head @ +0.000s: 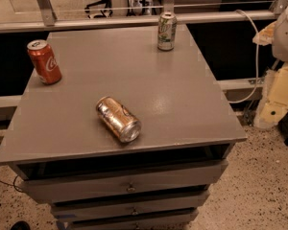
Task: Move coke can near 7up can
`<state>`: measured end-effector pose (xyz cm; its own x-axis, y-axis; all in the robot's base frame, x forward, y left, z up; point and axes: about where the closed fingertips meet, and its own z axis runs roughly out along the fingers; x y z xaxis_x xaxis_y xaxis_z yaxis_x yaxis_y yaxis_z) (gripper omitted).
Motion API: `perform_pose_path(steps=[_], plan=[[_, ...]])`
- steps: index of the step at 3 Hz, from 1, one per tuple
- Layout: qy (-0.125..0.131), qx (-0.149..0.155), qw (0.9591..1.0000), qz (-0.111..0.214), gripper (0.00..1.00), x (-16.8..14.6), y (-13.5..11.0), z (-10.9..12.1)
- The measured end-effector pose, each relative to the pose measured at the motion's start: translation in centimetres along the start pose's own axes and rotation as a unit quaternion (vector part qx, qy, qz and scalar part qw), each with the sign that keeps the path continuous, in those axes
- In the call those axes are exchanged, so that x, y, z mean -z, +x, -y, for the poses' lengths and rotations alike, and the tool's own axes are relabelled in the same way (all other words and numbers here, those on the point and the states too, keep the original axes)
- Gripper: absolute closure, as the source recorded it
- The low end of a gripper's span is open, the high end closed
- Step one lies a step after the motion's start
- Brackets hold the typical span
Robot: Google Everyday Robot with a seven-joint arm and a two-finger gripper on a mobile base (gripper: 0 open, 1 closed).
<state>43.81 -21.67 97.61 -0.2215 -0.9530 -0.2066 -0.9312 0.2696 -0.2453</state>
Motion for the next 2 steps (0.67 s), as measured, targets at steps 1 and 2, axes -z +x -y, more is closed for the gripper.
perform_pose_path(steps=[1,2], plan=[[0.000,0.000,1.0000,0.000,0.00,0.0,0.0,0.0],[0.006,0.001,0.9985,0.054,0.00,-0.9,-2.9,0.0]])
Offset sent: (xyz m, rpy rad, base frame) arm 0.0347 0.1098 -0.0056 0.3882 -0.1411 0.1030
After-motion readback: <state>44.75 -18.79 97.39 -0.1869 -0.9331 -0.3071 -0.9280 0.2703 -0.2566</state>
